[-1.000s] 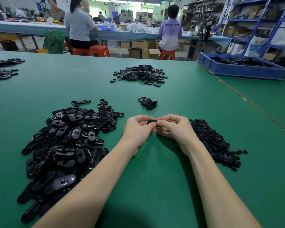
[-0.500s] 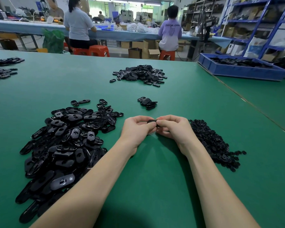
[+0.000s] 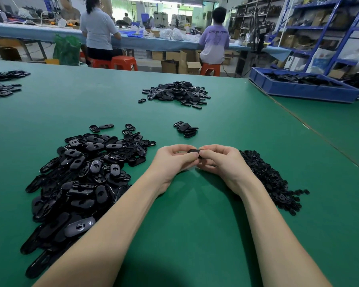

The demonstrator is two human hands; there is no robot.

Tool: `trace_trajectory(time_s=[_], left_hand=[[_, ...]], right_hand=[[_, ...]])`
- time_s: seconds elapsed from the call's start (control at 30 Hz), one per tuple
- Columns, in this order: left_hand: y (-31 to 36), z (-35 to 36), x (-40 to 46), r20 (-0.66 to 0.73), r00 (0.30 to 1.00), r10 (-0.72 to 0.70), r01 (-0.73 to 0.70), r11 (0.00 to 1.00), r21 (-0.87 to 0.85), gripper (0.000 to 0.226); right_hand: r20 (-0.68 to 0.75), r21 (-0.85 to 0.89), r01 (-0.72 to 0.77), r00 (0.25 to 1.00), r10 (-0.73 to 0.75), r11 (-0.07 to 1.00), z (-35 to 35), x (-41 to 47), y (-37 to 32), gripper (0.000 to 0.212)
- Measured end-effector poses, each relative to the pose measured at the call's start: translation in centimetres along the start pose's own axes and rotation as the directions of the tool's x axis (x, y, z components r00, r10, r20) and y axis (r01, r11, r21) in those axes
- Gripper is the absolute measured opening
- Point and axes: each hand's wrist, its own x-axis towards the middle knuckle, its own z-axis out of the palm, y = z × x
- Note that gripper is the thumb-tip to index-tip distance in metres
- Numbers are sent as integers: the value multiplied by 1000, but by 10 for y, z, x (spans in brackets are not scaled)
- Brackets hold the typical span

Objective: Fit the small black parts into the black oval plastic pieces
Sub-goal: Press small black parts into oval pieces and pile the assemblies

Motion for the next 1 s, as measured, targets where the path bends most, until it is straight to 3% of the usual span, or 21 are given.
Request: trace_trajectory(time_s=[0.7, 0.87, 0.93, 1.0], left_hand=[[-10, 2, 5, -134, 986, 100, -67, 970, 232, 15], [-8, -2, 4, -33, 994, 108, -100, 979, 179, 16], [-7, -4, 5, 11, 980, 197, -189, 921, 339, 22], [-4, -7, 5, 37, 942, 334, -294, 764, 574, 23]], right_hand=[[-70, -105, 59, 995, -67, 993, 4, -2, 7, 12], [-47, -7, 56, 997, -56, 998, 2, -3, 4, 9], [-77, 25, 51, 996, -49, 998, 2, 0, 4, 9], [-97, 5, 43, 994, -42, 999, 3, 3, 5, 9]])
